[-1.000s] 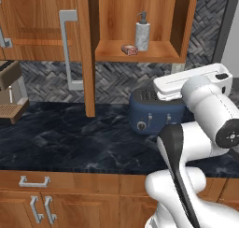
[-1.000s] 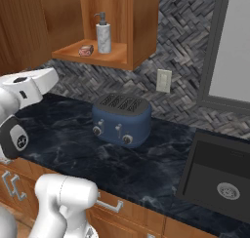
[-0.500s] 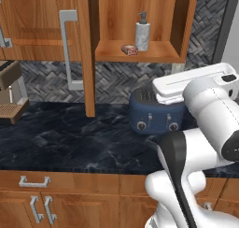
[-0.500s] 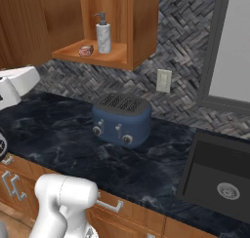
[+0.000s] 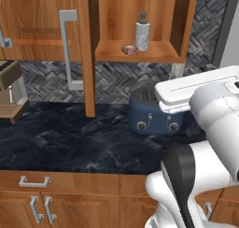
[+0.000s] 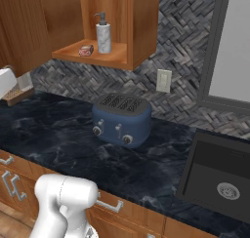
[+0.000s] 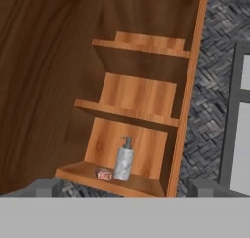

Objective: Pick up the bar soap and soap dispenser from the sink, and place them back in the cabinet, and close the cabinet door.

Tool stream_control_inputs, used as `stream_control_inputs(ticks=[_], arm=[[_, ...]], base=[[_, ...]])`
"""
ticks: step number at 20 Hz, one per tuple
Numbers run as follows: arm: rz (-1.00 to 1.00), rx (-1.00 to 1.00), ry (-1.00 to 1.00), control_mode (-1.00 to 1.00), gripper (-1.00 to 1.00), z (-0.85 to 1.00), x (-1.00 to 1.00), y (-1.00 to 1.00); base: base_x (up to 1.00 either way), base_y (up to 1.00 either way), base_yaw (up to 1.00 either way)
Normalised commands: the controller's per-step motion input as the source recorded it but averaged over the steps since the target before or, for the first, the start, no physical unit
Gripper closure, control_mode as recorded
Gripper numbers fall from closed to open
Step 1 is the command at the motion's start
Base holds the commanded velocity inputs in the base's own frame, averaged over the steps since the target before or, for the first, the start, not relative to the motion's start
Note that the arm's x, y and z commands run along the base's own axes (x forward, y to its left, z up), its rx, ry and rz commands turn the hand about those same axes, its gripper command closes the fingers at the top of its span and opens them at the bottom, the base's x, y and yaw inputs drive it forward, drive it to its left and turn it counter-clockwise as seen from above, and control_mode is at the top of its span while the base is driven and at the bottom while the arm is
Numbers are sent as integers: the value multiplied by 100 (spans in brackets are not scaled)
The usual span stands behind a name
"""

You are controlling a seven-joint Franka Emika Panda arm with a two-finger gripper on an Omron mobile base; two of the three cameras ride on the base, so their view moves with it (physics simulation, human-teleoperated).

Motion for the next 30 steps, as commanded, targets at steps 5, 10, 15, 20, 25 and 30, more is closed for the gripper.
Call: stream_control_inputs(ticks=[5,10,15,20,25,30], arm=[[0,0,-6,-100,-100,0,-66,14],[0,0,-1,-100,-100,0,-36,42],[1,0,1,-100,-100,0,-15,52],[0,0,0,-100,-100,-2,-27,53],[0,0,0,-100,-100,-6,-30,54],[0,0,0,-100,-100,-3,-16,53]], base=[[0,0,0],[0,0,0],[0,0,0],[0,0,0],[0,0,0],[0,0,0]])
